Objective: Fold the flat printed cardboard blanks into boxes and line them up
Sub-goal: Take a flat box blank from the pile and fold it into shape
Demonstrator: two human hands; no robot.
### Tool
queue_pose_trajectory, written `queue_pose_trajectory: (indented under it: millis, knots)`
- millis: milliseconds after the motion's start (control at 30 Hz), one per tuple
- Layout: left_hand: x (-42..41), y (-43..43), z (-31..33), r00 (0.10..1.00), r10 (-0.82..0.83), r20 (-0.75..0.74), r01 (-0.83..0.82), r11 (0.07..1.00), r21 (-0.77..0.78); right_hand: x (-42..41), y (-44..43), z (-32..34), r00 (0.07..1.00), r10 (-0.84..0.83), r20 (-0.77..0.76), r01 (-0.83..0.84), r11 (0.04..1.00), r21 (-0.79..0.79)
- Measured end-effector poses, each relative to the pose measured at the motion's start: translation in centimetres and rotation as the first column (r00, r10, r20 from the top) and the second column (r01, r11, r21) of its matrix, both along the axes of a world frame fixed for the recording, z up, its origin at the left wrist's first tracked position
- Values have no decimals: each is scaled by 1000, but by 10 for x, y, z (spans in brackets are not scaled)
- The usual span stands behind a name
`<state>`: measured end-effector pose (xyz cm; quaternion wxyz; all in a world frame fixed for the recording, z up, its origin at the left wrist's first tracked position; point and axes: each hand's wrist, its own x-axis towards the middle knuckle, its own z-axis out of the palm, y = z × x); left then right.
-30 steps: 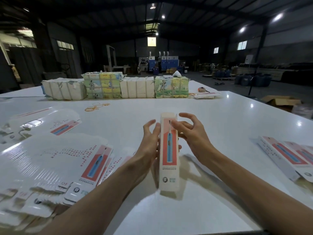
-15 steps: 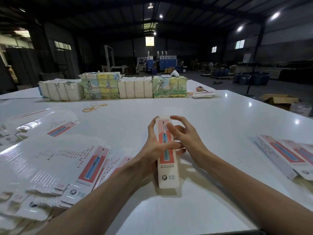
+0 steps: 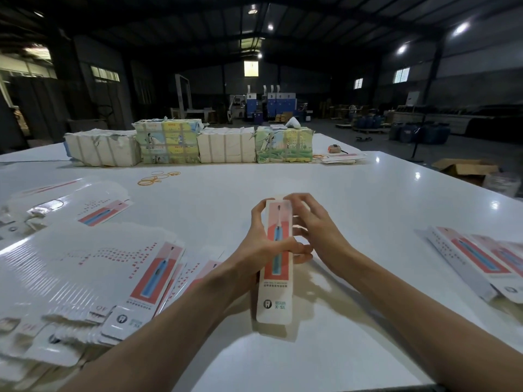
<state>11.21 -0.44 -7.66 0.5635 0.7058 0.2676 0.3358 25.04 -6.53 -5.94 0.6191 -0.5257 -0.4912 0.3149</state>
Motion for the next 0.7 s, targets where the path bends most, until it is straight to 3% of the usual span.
queue_pose_trajectory:
  millis: [133,267,467,700]
  knots:
    - [-2,-8,4,998,-9,-66,10,1000,23,10,7,0,990,-105,-92,105,994,-9]
    - [-3,-12,8,995,-51,-82,54,998,36,20,6,1,997,-39,-74,41,999,25]
    - [-3,-9,5,990,-59,-127,63,997,34,23,2,5,995,-49,91,40,994,103]
    - [-4,-7,4,989,-48,-138,59,995,75,22,0,17,986,31,-163,-27,999,22]
